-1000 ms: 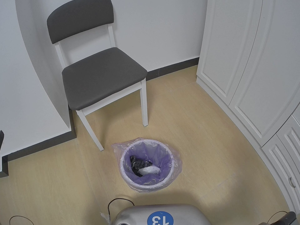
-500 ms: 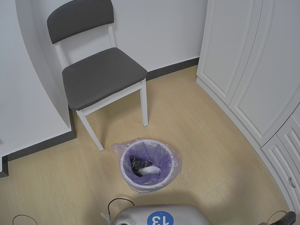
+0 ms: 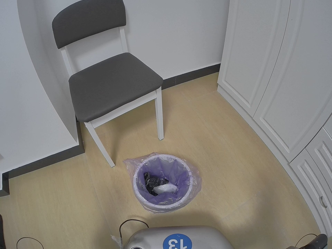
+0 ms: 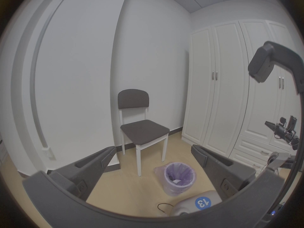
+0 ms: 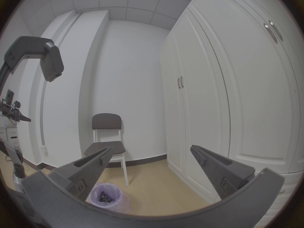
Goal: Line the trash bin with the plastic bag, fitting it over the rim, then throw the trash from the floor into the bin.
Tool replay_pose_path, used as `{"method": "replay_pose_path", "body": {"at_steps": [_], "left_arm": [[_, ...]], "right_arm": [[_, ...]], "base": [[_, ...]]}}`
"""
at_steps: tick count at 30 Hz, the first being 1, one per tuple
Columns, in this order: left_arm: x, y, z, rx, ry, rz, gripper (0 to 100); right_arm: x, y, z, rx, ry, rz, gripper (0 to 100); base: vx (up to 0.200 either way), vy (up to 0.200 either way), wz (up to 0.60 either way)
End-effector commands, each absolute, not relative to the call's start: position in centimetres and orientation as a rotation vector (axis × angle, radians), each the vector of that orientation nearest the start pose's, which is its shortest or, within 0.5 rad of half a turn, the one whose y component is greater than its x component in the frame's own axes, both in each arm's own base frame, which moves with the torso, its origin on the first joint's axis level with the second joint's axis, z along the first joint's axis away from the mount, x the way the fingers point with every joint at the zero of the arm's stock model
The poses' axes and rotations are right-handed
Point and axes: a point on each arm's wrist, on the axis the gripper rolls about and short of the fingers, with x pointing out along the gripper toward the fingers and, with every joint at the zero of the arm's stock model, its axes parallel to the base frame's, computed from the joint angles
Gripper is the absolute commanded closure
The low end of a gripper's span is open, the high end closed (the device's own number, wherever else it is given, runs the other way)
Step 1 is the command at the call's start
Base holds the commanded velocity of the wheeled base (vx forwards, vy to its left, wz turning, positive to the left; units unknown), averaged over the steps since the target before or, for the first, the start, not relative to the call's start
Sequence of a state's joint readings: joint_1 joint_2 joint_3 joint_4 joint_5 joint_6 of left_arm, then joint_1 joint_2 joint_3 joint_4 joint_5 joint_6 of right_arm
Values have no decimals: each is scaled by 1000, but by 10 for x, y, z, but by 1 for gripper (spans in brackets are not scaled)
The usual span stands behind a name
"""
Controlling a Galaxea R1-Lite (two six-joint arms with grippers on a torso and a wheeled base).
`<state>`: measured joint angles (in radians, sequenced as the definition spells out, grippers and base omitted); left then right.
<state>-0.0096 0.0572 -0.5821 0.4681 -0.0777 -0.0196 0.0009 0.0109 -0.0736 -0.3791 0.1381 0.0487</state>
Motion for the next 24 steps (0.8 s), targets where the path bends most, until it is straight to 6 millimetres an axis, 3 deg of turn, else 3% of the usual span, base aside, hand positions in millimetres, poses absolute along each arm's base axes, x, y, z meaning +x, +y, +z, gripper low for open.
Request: {"method": "replay_pose_path", "body": {"at_steps": [1, 6, 10, 12, 16, 18, 24], "left_arm": [[-75, 0, 153, -15, -77, -16, 0], [-54, 1, 139, -19, -148, 69, 0], [-26, 4, 94, -42, -157, 169, 0], [-24, 4, 87, -53, -113, 182, 0], [-24, 4, 81, -71, -51, 182, 0], [-24, 3, 81, -96, -42, 147, 0], [-24, 3, 80, -92, -35, 126, 0]], "right_arm": [[-32, 4, 116, 1, -409, 169, 0], [-31, 4, 114, -4, -385, 166, 0], [-27, 3, 104, -56, -286, 133, 0], [-26, 2, 100, -69, -248, 98, 0], [-24, 1, 88, -89, -128, 54, 0], [-23, 0, 75, -74, 13, 10, 0], [-23, 0, 76, -66, 0, 8, 0]], "base": [[0, 0, 0], [0, 0, 0], [0, 0, 0], [0, 0, 0], [0, 0, 0], [0, 0, 0], [0, 0, 0]]}}
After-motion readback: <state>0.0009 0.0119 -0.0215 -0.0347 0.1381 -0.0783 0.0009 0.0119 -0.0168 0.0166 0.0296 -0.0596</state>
